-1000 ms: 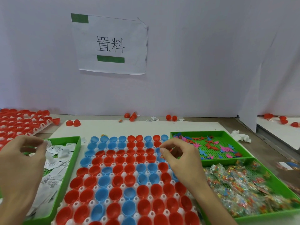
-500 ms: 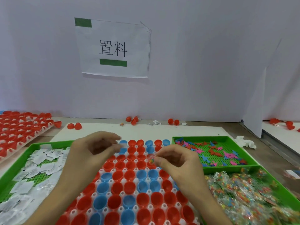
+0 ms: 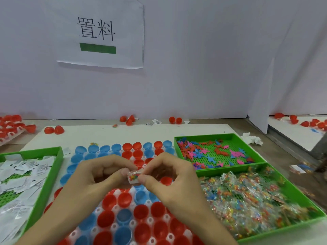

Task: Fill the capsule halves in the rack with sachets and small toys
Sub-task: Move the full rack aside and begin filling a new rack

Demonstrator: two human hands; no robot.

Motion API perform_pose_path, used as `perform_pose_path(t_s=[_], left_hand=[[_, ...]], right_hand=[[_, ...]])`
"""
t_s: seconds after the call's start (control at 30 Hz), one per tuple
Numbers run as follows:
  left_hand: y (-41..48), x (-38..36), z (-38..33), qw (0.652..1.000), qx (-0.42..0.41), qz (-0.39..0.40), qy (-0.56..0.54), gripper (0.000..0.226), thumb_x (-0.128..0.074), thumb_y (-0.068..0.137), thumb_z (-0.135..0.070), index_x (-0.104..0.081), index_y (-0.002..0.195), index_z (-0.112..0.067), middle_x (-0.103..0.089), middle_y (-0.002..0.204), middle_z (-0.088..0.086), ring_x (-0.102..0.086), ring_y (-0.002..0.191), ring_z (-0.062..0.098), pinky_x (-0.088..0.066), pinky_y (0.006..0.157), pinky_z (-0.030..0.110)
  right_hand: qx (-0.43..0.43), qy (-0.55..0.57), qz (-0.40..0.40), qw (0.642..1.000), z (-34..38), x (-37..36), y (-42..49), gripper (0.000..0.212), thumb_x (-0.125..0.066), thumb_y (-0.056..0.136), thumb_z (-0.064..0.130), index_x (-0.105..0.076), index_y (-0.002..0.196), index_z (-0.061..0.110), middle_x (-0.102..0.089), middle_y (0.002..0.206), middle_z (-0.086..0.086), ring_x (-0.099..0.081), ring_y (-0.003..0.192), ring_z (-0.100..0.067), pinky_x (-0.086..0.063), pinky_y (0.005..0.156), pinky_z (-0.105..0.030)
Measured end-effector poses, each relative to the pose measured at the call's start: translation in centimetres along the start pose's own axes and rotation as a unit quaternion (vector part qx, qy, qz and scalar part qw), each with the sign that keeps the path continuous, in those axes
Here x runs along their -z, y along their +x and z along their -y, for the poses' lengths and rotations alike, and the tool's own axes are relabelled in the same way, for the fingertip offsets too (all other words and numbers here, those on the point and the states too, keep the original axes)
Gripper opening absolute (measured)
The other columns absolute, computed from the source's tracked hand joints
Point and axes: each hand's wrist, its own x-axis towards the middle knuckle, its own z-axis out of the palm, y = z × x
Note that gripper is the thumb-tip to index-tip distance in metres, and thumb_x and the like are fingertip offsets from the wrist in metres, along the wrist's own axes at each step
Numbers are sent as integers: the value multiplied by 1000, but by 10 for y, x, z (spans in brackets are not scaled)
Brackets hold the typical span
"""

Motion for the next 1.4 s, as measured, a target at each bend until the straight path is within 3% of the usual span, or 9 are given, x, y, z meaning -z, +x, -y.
perform_pose_path(t_s=[0.13,0.23,0.43,0.6,0.67,0.77,0.93,1.23,1.4], left_hand=[[-2,5,1,999,17,-11,-33,20,-67,77,-35,-77,90,-24,-77,85,13,-76,81,30,-61,75,28],[-4,6,-2,1000,13,2,-16,20,-76,80,-40,-76,96,-27,-78,90,8,-76,85,24,-59,75,23],[-5,5,-2,1000,-2,-18,-1,28,-77,68,-19,-75,94,-28,-78,84,8,-76,81,22,-58,73,21],[-3,11,-3,999,4,-45,-3,28,-77,64,-21,-76,92,-29,-78,82,9,-76,79,24,-60,74,26],[-3,12,-5,999,10,-47,-4,28,-78,63,-23,-76,90,-29,-78,82,8,-76,80,23,-59,75,25],[-2,11,-6,999,16,-34,8,25,-77,68,-15,-77,90,-25,-78,82,8,-76,80,20,-58,73,20],[-4,9,-5,998,35,-41,26,23,-76,71,-5,-74,92,-14,-78,80,4,-75,77,14,-56,71,14],[-6,7,-3,999,34,-23,28,16,-75,76,-1,-73,89,-9,-78,80,5,-76,79,14,-55,70,12],[-6,9,-3,999,28,-20,32,15,-76,73,-8,-74,88,-9,-78,81,5,-76,80,16,-56,71,14]], right_hand=[[-4,-15,1,1000,1,-5,-2,16,-80,81,15,-69,79,26,-67,83,8,-67,81,-15,-55,74,-29],[-21,16,-7,1000,0,-6,-2,18,-79,82,11,-68,78,25,-71,85,4,-70,81,-17,-56,75,-27],[-34,-1,41,999,4,3,2,15,-79,83,22,-70,92,32,-71,87,9,-69,76,-12,-56,71,-23],[-84,-229,-128,961,-20,58,21,16,-72,88,16,-73,84,31,-70,80,17,-62,73,3,-45,63,-9],[-172,-359,-83,913,-35,78,23,12,-71,89,27,-69,84,38,-67,84,19,-56,73,3,-48,72,-19],[-266,-385,-22,884,-47,85,23,11,-72,88,38,-67,78,37,-65,83,18,-57,81,1,-50,94,-44],[-260,-372,-31,891,-42,80,22,23,-71,89,30,-66,67,33,-67,75,16,-59,76,-1,-52,90,-44],[-285,-375,-16,882,-47,77,22,23,-60,95,23,-70,74,21,-70,80,7,-60,75,-13,-46,98,-52],[-273,-362,-10,891,-49,78,22,32,-61,96,41,-70,75,19,-70,86,5,-59,84,-9,-43,101,-50]])
